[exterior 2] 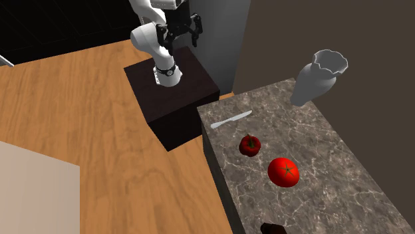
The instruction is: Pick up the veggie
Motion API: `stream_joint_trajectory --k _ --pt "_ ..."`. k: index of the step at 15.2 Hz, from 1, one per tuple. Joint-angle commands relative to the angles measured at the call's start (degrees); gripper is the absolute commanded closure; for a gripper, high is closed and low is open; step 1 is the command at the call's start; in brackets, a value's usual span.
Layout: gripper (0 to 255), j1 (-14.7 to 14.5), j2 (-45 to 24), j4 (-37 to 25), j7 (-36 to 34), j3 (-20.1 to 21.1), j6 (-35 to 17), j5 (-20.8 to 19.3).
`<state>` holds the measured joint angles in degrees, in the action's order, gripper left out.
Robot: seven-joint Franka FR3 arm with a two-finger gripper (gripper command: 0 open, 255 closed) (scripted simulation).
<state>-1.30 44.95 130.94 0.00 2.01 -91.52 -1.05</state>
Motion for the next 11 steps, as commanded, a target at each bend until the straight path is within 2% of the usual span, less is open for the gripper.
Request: stream_joint_trajectory --k 1,11 --pt "0 0.0 0.0 0.0 0.0 0.0 0.0 0.0" --pt "0 -0.23 -20.08 -5.88 -4.26 3.57 -12.27 0.66"
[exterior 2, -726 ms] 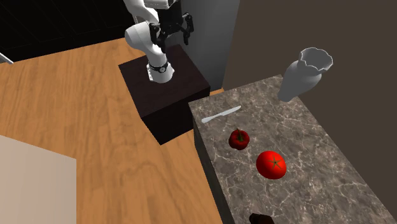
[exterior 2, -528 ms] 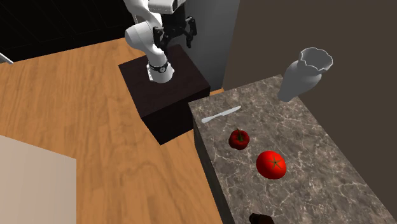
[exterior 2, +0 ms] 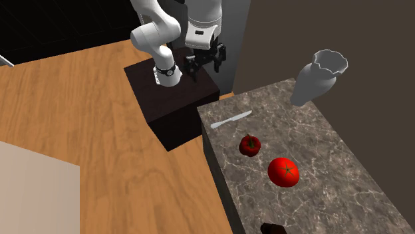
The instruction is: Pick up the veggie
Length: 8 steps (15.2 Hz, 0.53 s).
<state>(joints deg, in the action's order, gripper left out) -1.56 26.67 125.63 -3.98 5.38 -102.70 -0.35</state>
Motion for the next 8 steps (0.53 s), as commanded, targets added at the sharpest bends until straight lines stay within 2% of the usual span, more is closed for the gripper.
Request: stream_joint_trajectory --k 1,8 --pt "0 0.03 -3.94 -1.57 -0.71 0.53 -2.04 -0.12" --pt "0 -0.16 -19.37 -10.65 -3.93 2.55 -6.93 -1.48"
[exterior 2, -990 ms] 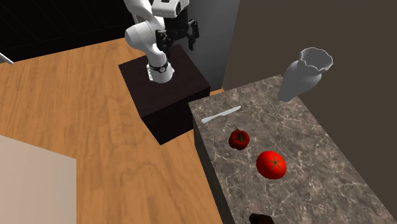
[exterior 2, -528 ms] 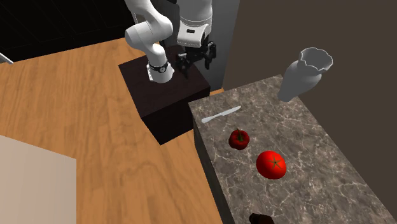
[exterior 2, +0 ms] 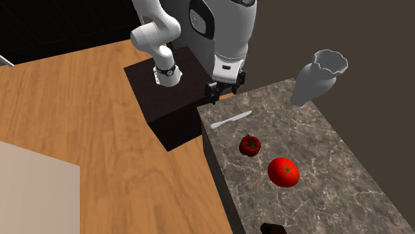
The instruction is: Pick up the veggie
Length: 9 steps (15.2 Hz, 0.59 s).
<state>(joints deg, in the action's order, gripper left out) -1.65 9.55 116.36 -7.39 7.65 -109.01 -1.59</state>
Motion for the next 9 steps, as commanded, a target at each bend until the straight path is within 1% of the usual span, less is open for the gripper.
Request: stream_joint_trajectory --k 1,5,9 --pt "0 -0.15 -4.5 -2.99 -1.0 0.5 -1.06 -0.55" --pt "0 -0.65 -13.67 -10.2 -2.83 1.18 -2.11 -1.93" --pt "0 -1.55 -23.14 -18.87 -4.44 1.46 -1.98 -3.42"
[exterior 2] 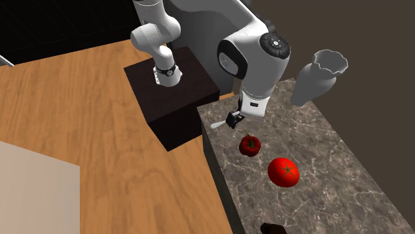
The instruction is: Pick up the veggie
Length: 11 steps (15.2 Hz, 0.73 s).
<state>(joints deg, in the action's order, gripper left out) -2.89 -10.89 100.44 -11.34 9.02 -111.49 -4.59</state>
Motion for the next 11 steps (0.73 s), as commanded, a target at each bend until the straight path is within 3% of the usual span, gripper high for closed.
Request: stream_joint_trajectory --k 1,6,11 --pt "0 -0.6 -5.14 -5.39 -0.83 0.1 0.73 -0.78" --pt "0 -2.32 -17.67 -19.31 -2.09 -0.15 3.17 -2.33" --pt "0 -2.3 -18.56 -16.82 -2.35 -0.29 -0.2 -2.54"
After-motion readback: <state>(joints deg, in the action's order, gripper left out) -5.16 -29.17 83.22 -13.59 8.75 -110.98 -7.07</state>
